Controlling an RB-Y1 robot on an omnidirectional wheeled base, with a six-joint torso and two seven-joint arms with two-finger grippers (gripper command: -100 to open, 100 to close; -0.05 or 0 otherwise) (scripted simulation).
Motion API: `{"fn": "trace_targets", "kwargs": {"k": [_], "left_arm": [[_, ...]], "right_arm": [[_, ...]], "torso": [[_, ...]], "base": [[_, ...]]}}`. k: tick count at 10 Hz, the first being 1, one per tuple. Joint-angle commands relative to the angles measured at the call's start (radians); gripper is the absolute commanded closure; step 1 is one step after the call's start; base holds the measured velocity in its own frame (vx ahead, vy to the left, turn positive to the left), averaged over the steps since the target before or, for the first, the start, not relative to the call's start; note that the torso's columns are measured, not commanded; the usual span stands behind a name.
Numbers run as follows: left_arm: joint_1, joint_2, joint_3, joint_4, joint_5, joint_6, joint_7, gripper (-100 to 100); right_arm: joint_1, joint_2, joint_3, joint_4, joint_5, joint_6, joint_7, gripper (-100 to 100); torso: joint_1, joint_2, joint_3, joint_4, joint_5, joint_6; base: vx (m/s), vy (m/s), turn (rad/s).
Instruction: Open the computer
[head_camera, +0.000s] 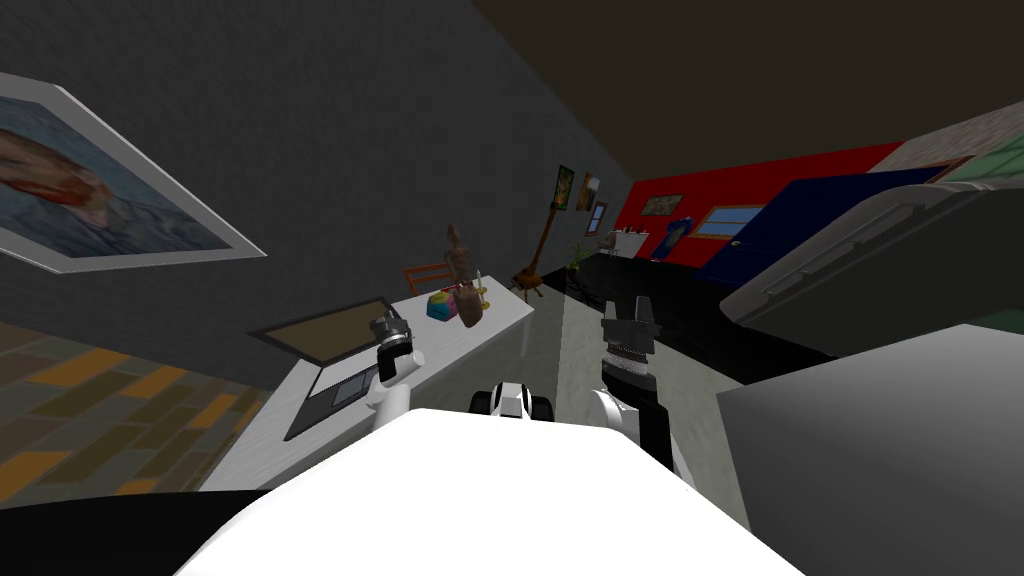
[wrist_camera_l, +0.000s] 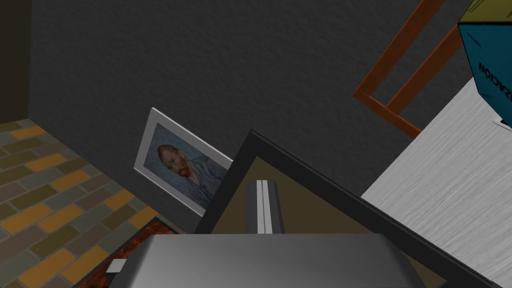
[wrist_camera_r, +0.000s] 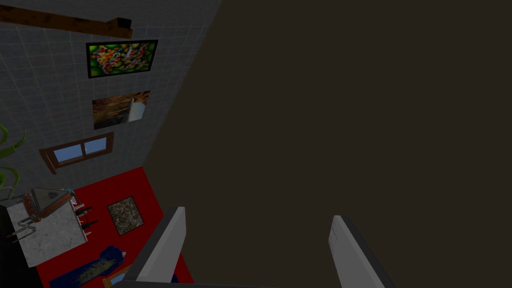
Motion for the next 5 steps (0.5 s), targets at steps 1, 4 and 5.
{"fn": "trace_targets", "kwargs": {"k": [1,4,5], "left_arm": [[0.014,-0.016,-0.015,0.022,0.001,-0.074,-0.003,100],[0.01,0.019,-0.013,0.018,0.002,-0.075,-0.004,-100],[0.007,0.042,-0.011,0.016,0.002,-0.064,-0.004,-100]], "right_arm": [[0.0,0.0,0.0,0.0,0.0,0.0,0.0,0],[0.0,0.0,0.0,0.0,0.0,0.0,0.0,0],[0.0,0.0,0.0,0.0,0.0,0.0,0.0,0]], "torso": [[0.0,0.0,0.0,0.0,0.0,0.0],[0.0,0.0,0.0,0.0,0.0,0.0],[0.0,0.0,0.0,0.0,0.0,0.0]], "base": [[-0.014,0.012,-0.008],[-0.002,0.001,0.004],[0.004,-0.003,0.018]]}}
